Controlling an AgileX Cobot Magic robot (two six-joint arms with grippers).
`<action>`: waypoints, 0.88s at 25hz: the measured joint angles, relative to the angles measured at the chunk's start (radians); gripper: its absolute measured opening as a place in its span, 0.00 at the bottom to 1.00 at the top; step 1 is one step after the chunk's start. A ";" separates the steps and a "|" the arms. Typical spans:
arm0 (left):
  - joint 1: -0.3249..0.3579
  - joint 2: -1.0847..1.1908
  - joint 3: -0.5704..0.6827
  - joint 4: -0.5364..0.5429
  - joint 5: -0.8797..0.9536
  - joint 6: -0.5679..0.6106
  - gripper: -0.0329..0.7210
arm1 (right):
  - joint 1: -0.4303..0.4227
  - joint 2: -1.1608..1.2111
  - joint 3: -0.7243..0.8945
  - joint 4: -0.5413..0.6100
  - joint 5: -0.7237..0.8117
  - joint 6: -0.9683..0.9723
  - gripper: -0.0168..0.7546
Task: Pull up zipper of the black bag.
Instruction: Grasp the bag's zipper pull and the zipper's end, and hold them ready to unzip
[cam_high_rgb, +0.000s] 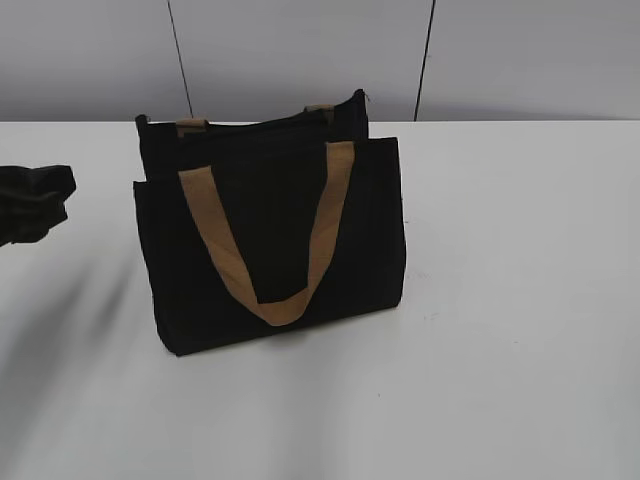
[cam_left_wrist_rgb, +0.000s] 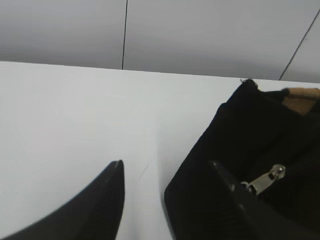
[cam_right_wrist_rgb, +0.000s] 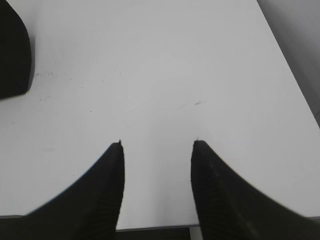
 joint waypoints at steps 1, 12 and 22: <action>-0.001 0.010 0.013 0.018 -0.023 -0.031 0.57 | 0.000 0.000 0.000 0.000 0.000 0.000 0.47; -0.001 0.170 0.080 0.340 -0.187 -0.207 0.57 | 0.000 0.000 0.000 0.000 0.000 0.000 0.47; -0.001 0.373 0.080 0.481 -0.412 -0.150 0.57 | 0.000 0.000 0.000 0.000 0.000 0.000 0.47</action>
